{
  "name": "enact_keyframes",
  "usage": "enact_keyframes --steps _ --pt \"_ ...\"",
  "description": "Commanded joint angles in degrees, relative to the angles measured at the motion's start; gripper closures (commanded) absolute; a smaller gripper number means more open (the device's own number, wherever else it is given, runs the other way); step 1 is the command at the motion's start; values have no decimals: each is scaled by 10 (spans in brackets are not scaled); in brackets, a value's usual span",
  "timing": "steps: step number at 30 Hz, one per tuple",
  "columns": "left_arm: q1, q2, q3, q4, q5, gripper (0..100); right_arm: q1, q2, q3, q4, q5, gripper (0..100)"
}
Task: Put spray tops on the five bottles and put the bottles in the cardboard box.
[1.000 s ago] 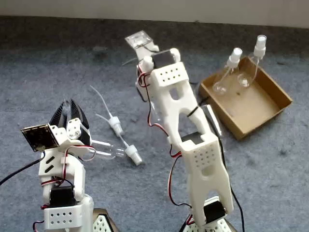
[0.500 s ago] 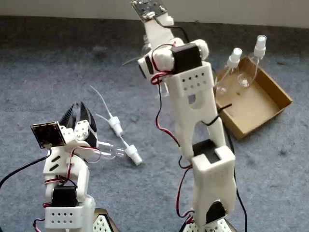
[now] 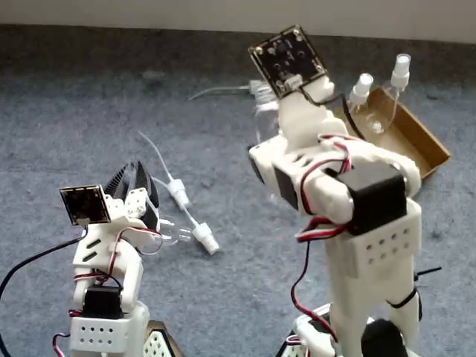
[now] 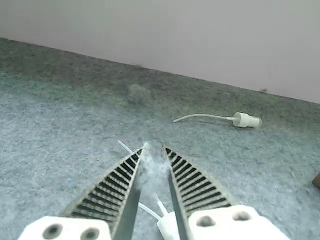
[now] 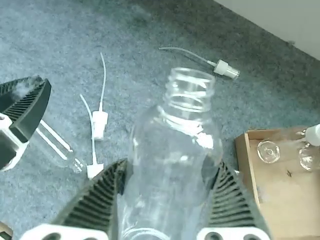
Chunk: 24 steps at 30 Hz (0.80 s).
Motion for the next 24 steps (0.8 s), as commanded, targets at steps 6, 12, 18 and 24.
enact_keyframes --steps 6,12,18,24 --pt "15 0 12 -1 -84 995 -5 -214 298 -116 4 927" --pt "1 0 -9 3 -90 995 40 -417 525 -222 4 927" --pt "-18 0 -95 110 -190 995 46 -589 754 -327 -1 927" --pt "-17 4 -188 207 -305 995 51 -680 837 -377 -32 926"
